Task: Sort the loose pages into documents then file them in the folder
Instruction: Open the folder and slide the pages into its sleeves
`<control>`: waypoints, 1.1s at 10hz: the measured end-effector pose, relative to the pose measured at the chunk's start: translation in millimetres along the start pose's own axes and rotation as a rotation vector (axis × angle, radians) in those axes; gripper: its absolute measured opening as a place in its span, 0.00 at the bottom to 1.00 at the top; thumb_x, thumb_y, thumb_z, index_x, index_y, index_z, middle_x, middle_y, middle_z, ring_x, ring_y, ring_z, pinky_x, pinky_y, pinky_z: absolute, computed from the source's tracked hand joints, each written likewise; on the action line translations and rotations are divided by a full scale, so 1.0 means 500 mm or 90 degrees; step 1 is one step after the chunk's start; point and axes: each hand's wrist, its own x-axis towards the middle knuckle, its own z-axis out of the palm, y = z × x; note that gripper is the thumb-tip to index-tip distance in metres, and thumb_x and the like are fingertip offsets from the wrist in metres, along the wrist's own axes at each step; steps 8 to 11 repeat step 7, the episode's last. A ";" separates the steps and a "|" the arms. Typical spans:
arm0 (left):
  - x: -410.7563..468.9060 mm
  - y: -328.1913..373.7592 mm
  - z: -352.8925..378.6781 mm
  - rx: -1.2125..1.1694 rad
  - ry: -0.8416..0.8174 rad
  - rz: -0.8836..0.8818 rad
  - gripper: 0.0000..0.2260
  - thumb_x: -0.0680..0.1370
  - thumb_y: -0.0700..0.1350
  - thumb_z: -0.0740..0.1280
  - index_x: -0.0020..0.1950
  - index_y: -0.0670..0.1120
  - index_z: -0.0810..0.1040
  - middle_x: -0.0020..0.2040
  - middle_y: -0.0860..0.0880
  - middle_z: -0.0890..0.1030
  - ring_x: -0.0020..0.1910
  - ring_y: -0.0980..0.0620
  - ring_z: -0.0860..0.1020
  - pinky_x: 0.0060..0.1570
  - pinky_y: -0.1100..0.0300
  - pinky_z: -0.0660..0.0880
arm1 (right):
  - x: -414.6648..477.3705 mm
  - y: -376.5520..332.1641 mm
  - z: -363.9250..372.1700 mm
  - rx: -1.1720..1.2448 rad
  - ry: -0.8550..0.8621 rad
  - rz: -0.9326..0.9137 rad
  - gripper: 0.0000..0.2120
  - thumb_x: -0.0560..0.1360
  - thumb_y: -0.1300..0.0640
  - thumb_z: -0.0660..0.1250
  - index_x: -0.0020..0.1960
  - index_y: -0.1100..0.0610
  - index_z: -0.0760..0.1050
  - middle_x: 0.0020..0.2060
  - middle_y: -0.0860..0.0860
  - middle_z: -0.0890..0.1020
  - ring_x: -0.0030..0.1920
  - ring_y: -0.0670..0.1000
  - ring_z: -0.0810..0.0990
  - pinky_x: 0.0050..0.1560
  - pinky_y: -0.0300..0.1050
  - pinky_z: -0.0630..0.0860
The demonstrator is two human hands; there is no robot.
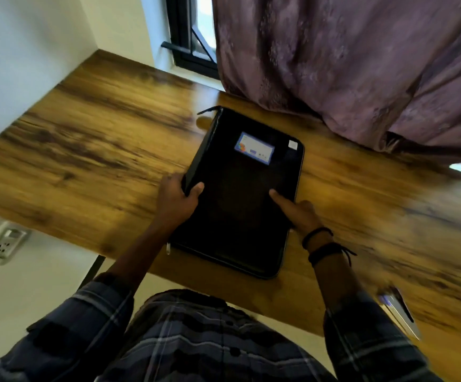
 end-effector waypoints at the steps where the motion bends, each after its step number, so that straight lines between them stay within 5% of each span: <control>1: 0.033 -0.024 -0.085 0.018 0.014 0.037 0.24 0.71 0.62 0.64 0.51 0.43 0.81 0.43 0.44 0.82 0.44 0.45 0.81 0.43 0.51 0.80 | 0.005 -0.036 0.058 -0.050 -0.070 0.010 0.18 0.68 0.41 0.75 0.46 0.54 0.78 0.48 0.51 0.83 0.47 0.52 0.82 0.41 0.44 0.77; 3: 0.096 -0.105 -0.321 0.037 0.063 0.041 0.09 0.77 0.44 0.70 0.54 0.40 0.82 0.45 0.46 0.82 0.39 0.58 0.79 0.42 0.64 0.75 | 0.006 -0.141 0.283 -0.045 -0.224 -0.069 0.17 0.70 0.47 0.75 0.52 0.57 0.80 0.39 0.49 0.83 0.32 0.45 0.78 0.27 0.37 0.72; 5: 0.157 -0.199 -0.485 0.093 0.083 0.031 0.03 0.79 0.43 0.68 0.50 0.46 0.81 0.38 0.52 0.80 0.35 0.66 0.76 0.35 0.77 0.67 | 0.000 -0.234 0.470 -0.023 -0.304 -0.101 0.11 0.72 0.51 0.75 0.43 0.58 0.78 0.33 0.48 0.77 0.31 0.46 0.74 0.27 0.37 0.72; 7: 0.191 -0.263 -0.487 0.142 0.082 0.033 0.08 0.80 0.47 0.64 0.54 0.46 0.80 0.49 0.46 0.82 0.49 0.44 0.80 0.48 0.52 0.75 | 0.006 -0.233 0.525 -0.101 -0.301 -0.128 0.11 0.75 0.51 0.72 0.49 0.58 0.78 0.46 0.52 0.83 0.44 0.51 0.80 0.36 0.43 0.79; 11: 0.191 -0.263 -0.487 0.142 0.082 0.033 0.08 0.80 0.47 0.64 0.54 0.46 0.80 0.49 0.46 0.82 0.49 0.44 0.80 0.48 0.52 0.75 | 0.006 -0.233 0.525 -0.101 -0.301 -0.128 0.11 0.75 0.51 0.72 0.49 0.58 0.78 0.46 0.52 0.83 0.44 0.51 0.80 0.36 0.43 0.79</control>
